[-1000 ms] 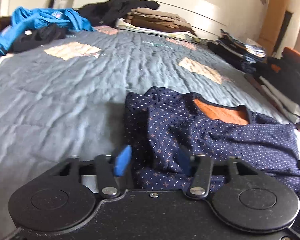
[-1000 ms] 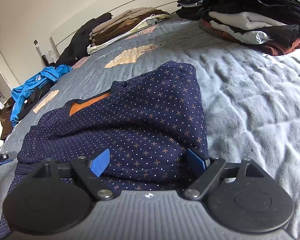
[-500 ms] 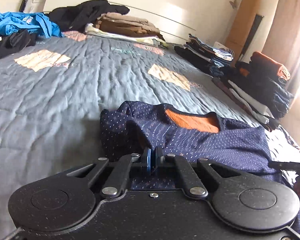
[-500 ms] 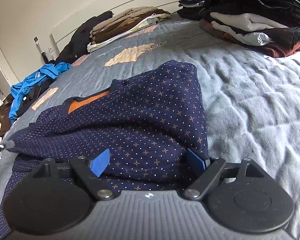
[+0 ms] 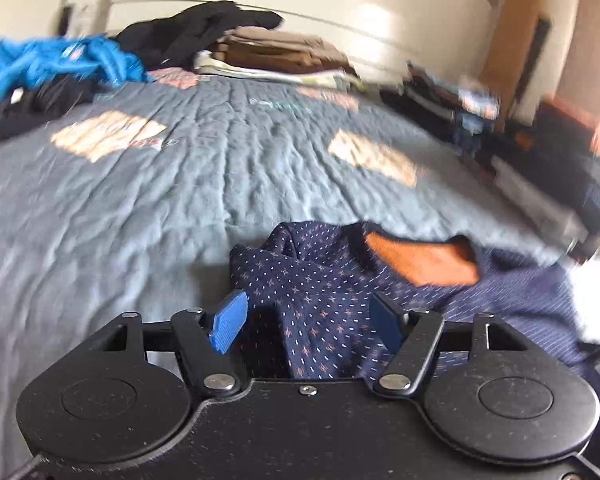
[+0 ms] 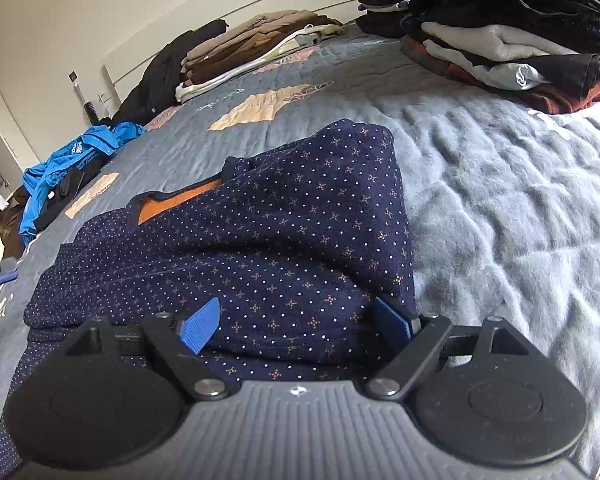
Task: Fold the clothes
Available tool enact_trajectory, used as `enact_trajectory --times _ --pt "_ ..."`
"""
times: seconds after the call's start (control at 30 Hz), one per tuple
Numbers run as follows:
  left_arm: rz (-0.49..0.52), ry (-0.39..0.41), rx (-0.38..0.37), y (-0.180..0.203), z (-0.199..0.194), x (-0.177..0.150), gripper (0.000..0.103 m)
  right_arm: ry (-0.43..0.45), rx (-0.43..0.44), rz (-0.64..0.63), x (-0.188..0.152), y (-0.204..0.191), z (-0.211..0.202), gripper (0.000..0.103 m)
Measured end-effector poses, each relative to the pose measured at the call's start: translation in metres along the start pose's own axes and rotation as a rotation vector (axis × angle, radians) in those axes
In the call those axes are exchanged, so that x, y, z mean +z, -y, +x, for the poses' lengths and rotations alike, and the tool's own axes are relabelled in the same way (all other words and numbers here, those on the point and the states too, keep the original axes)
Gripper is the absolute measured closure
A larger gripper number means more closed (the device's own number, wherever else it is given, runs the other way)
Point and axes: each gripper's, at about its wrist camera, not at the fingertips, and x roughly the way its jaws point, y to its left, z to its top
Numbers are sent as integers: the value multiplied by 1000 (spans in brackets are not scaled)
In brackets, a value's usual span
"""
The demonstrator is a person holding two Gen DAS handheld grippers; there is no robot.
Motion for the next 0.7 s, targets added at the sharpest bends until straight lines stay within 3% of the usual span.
enact_trajectory --times 0.1,0.13,0.17,0.2,0.27,0.37,0.43,0.5,0.63,0.7 --pt "39 -85 38 5 32 6 37 0 1 6 0 1 0 19" --pt "48 -99 38 4 36 6 42 0 0 4 1 0 0 19" --pt "57 -108 35 4 37 5 66 -1 0 2 1 0 0 19" --pt "66 -117 31 3 39 5 80 -2 0 0 0 0 0 19" --pt "86 -98 15 3 36 5 92 -4 0 -4 0 -1 0 19" --pt "103 40 -15 6 20 13 93 -7 0 -10 0 -1 0 19" --pt "100 79 -19 6 17 20 93 -8 0 -15 0 -2 0 19" --pt "128 49 7 8 25 24 91 -10 0 -19 -1 -3 0 19" --pt "210 -132 141 9 52 16 72 -14 0 -26 -1 -3 0 18" --pt "148 -93 134 0 38 13 69 -18 4 -24 1 -3 -1 18"
